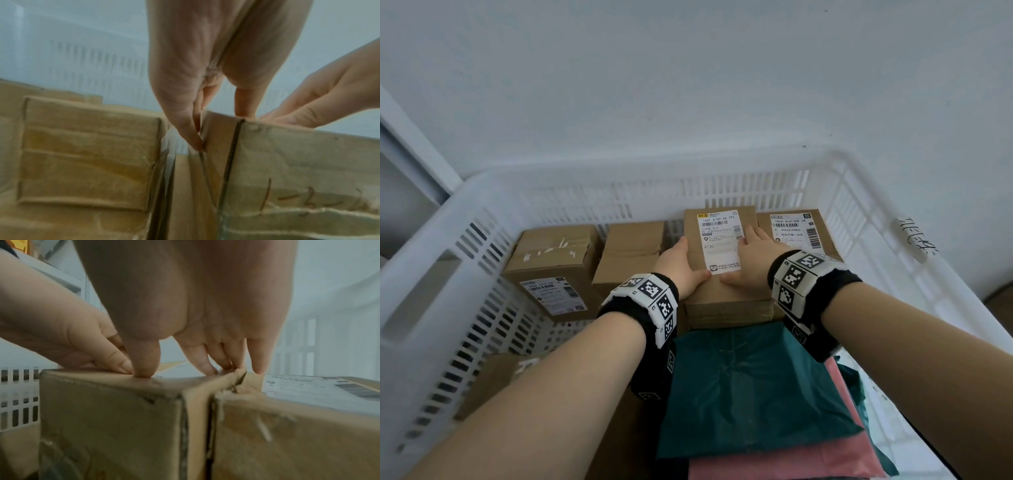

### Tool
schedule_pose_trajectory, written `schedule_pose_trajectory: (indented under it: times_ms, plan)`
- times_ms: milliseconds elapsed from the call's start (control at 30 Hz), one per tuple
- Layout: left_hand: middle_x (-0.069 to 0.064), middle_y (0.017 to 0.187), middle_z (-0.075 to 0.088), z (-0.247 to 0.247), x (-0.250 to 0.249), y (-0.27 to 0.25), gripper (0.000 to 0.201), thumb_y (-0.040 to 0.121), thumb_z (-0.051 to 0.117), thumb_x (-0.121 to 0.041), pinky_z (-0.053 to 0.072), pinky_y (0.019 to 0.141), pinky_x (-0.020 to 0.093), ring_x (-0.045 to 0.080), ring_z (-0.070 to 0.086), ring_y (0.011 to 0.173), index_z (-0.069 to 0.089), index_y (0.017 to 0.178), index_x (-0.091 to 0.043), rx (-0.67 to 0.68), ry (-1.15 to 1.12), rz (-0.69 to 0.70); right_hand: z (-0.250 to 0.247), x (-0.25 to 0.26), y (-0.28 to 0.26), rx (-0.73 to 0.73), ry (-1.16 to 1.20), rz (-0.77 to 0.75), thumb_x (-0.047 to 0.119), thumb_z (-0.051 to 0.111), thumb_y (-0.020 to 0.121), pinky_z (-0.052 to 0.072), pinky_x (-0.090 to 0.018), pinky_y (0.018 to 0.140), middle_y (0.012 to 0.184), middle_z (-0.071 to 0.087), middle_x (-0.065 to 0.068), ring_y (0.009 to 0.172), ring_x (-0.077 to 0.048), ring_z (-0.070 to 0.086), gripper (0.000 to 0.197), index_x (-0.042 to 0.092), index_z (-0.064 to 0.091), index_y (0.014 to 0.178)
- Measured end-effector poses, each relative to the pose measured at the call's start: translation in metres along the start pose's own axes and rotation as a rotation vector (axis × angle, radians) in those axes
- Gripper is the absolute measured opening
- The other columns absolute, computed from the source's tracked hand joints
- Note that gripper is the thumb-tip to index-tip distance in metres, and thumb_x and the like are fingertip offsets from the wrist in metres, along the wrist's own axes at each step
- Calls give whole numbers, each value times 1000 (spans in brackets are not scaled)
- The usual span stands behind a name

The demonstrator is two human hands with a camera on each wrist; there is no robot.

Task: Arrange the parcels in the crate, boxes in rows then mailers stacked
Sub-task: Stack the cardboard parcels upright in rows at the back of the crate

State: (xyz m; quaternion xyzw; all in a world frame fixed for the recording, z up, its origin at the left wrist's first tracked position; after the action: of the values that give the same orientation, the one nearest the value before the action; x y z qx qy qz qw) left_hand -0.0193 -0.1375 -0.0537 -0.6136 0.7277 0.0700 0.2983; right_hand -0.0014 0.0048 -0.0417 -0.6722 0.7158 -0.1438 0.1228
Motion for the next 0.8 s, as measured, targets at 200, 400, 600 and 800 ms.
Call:
schedule_pose_trajectory:
  times_ms: [200,400,600,800]
  plan:
    - [12,138,52,-61,-7,-19,52,92,56,-29,42,102,34,27,51,125,46,138,-6,-50,146,-28,-23,11,-9,10,16,-36,52,53,87,49,-30,79,102,57,-10,93,-21,56,46,6,61,89]
    - [13,139,52,-107,52,-37,47,97,48,-31,42,102,34,30,52,125,50,135,-4,-75,114,-233,-47,87,-33,-132,304,-278,33,53,91,49,-30,65,79,63,-11,82,-25,61,39,-3,68,89]
    - [17,124,61,-94,96,-44,44,94,52,-26,50,98,43,32,60,113,53,128,2,20,-213,-422,-24,141,-32,54,235,-264,30,48,96,47,-33,91,124,59,-16,117,-30,56,42,-1,54,124]
    - [17,106,58,-91,100,-38,37,97,47,-21,48,66,28,27,56,90,54,124,3,113,-277,-382,-10,151,-15,69,407,-124,21,54,93,46,-31,93,135,51,-16,122,-30,52,50,-2,40,136]
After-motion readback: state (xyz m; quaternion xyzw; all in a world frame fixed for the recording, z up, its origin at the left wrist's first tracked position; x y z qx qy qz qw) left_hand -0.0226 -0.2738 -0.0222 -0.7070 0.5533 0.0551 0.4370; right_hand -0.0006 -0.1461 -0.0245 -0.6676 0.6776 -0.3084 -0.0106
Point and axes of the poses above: each hand's wrist, its own y-axis towards the middle knuckle, its own z-axis out of the palm, x = y × z, the point moved 1 cm from there along y, towards the middle knuckle
